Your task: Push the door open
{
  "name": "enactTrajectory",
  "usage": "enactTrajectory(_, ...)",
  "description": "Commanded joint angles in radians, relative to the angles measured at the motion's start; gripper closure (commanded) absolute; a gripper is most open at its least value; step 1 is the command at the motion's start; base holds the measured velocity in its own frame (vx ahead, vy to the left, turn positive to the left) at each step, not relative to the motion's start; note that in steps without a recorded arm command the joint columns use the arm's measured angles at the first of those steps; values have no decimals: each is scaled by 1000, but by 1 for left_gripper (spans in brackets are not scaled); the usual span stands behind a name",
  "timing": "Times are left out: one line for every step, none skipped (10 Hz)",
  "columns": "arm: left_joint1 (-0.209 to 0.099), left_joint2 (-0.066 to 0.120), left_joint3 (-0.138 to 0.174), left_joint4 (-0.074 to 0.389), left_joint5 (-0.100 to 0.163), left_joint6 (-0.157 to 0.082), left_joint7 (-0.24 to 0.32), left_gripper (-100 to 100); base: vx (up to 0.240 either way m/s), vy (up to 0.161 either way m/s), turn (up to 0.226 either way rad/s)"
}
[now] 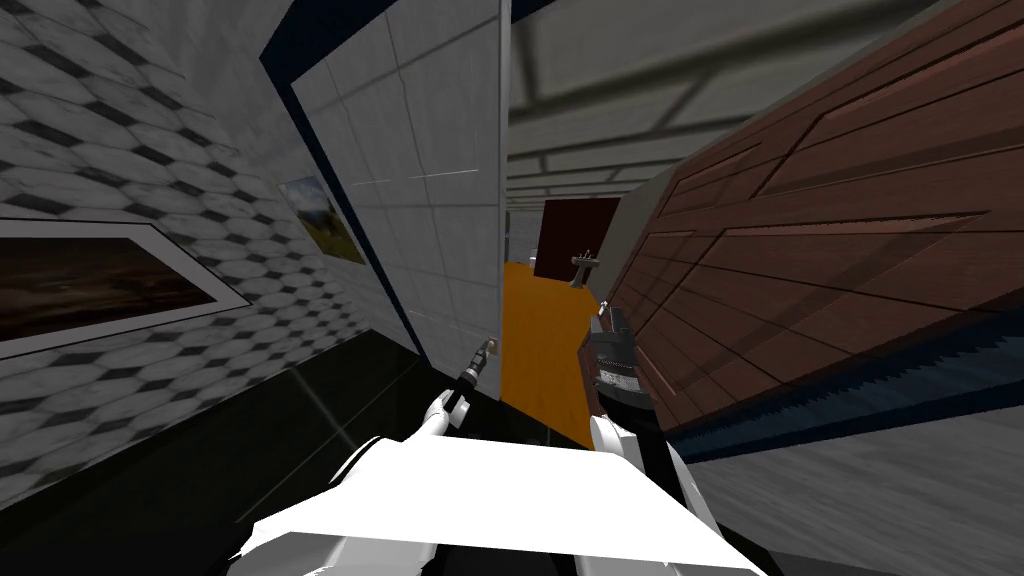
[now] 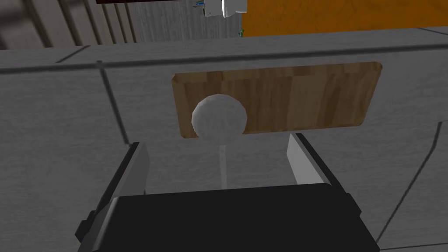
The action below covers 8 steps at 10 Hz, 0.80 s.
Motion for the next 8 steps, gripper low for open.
enactTrajectory(-1,-11,3,3,4,2,-5,-100,196,-46,-33)
enactTrajectory(-2,-18,4,3,5,2,-7,-100,183,-33,-20)
enactTrajectory(-7,-14,5,15,5,-6,-8,-100,66,-16,9)
enactTrajectory(-7,-14,5,15,5,-6,-8,100,-14,1,-6)
enactTrajectory(-7,-14,5,15,5,-6,-8,100,-24,7,-12)
enactTrajectory(-7,-14,5,15,5,-6,-8,100,-14,6,-4)
enactTrajectory(-7,-14,5,15,5,-6,-8,100,-8,2,3)
enactTrajectory(-7,-14,5,15,5,-6,-8,100,-5,0,3)
